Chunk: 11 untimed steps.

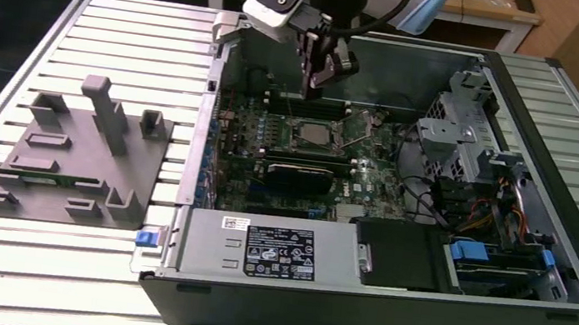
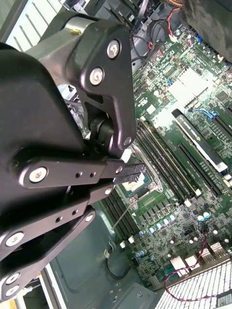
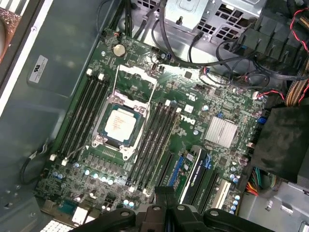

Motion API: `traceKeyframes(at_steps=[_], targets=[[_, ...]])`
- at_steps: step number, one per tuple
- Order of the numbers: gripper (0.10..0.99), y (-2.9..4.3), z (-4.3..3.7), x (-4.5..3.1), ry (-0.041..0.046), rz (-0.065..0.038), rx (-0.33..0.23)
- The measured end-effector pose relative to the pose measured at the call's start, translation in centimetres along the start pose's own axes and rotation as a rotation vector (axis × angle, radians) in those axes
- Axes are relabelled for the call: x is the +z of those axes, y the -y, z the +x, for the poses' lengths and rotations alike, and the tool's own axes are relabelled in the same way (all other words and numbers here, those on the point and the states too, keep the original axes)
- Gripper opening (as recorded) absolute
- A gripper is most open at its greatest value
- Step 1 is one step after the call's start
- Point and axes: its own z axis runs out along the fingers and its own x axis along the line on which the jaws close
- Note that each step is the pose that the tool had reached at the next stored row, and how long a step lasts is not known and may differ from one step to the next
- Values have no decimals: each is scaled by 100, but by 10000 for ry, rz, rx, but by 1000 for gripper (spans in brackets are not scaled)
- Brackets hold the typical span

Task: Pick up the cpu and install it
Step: 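Close the cpu cover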

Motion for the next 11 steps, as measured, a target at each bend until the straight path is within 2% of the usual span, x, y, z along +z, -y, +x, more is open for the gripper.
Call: traceKeyframes(at_steps=[3,5,8,11], targets=[[106,1,0,0,4,3,63],[106,1,0,5,22,12,490],[106,1,0,7,37,21,793],[106,1,0,7,37,21,805]])
